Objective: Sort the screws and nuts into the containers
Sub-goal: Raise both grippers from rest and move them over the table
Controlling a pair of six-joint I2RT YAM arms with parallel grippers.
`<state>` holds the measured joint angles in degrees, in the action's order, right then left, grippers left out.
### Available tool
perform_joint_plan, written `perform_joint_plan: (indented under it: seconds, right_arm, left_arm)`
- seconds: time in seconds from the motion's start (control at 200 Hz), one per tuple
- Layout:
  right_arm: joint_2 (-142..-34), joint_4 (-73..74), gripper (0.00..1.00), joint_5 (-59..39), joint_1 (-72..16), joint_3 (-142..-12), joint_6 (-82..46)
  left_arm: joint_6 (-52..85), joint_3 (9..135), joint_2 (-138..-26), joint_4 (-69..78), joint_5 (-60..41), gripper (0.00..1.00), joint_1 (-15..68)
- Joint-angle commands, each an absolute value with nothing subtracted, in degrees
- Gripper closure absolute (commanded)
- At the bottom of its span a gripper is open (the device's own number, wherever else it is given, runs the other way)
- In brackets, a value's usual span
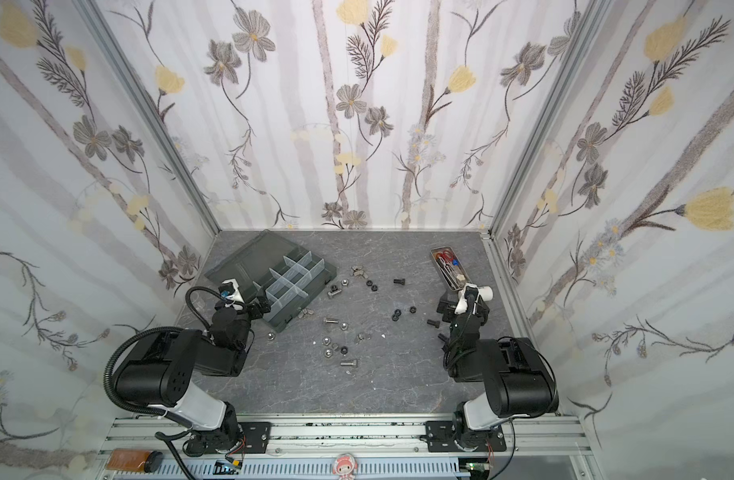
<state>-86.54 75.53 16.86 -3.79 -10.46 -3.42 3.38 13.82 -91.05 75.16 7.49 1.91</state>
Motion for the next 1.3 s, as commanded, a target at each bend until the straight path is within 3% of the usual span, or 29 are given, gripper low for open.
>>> perform_joint_plan:
  seconds: [0.0, 0.764, 0.884, 1.004, 1.294]
  right_arm:
    - [-86.56, 77.52, 0.01, 17.4, -3.87, -10.41, -3.01]
    - [-86.48, 77.18, 0.0, 16.74, -3.6, -10.55, -3.17]
    - [-81.75, 76.84, 0.01, 17.13, -3.55, -8.68, -3.26]
    - [-70.07, 56.54, 0.0, 19.24, -3.52, -13.09, -5.96]
    - [-50.37, 30.16, 0.0, 15.66, -3.6, -22.32, -9.99]
  left_arm:
    - [2.84, 14.11, -90.91, 76.1, 7.47, 0.0, 1.93]
    - [2.89, 14.22, -90.94, 75.9, 7.27, 0.0, 1.81]
    - [3.53, 13.94, -89.4, 75.34, 8.96, 0.0, 1.84]
    - [4.16, 16.8, -83.15, 65.31, 10.87, 0.0, 1.85]
    - [9.2, 31.33, -65.3, 31.38, 11.39, 0.0, 1.93]
